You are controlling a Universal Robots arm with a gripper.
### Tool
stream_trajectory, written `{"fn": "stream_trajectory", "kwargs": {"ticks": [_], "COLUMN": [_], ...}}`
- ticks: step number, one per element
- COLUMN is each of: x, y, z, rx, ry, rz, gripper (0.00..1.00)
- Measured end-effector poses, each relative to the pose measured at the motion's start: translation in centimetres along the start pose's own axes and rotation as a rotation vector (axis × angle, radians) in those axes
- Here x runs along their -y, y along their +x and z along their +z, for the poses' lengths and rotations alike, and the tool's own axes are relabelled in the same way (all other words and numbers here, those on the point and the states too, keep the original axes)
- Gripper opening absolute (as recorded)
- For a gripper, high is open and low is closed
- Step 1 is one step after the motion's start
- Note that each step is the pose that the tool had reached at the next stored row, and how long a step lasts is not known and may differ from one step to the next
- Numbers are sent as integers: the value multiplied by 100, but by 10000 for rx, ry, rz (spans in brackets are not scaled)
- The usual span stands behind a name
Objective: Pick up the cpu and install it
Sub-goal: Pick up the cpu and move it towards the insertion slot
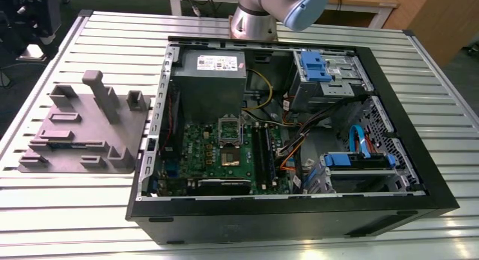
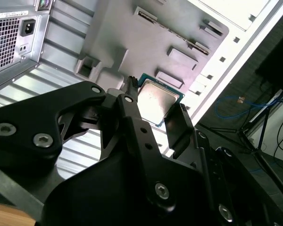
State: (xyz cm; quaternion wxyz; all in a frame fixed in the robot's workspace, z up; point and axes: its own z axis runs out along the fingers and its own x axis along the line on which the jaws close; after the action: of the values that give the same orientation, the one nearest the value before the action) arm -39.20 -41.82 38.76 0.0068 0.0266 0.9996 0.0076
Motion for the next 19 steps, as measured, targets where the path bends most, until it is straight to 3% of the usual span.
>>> {"fn": "stream_trajectory", "kwargs": {"ticks": [19], "x": [-12], "y": [-221], "z": [3], "rx": [0], "ry": [0], "rz": [0], "gripper": [47]}}
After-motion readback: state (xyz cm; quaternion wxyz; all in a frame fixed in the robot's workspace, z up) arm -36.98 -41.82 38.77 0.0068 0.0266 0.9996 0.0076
